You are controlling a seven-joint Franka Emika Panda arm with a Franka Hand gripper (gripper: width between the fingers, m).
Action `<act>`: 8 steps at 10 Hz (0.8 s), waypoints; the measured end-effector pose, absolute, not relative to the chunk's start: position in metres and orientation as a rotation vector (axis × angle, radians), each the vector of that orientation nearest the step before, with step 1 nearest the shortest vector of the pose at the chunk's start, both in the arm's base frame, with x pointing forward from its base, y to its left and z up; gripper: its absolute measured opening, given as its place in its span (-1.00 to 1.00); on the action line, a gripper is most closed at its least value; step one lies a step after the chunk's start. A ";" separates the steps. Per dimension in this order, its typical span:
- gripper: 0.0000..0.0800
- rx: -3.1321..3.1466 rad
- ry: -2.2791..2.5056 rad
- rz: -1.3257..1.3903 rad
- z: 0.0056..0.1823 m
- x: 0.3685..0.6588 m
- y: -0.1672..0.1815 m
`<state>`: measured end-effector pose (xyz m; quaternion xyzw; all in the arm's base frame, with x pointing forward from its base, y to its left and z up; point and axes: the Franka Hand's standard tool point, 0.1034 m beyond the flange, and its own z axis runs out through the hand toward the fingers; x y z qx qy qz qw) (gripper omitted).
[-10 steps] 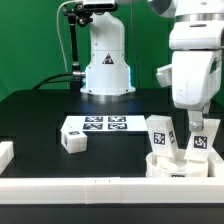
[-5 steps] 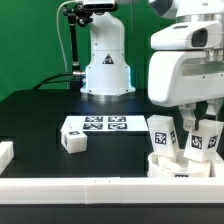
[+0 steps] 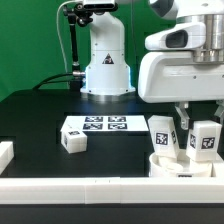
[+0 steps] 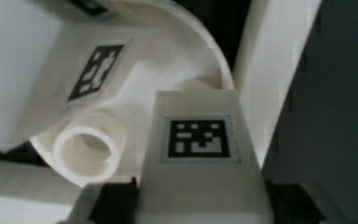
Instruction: Assemble stool
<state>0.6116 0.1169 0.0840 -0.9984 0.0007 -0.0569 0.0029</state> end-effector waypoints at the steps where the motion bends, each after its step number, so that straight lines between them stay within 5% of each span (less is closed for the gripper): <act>1: -0.16 -3.114 0.202 -0.184 0.084 0.612 0.117; 8: -0.16 -2.942 0.892 -0.164 0.083 0.612 0.116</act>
Offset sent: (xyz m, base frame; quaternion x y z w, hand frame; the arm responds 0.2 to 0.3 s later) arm 0.0000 0.0000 0.0000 0.0000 0.0000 0.1938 0.9810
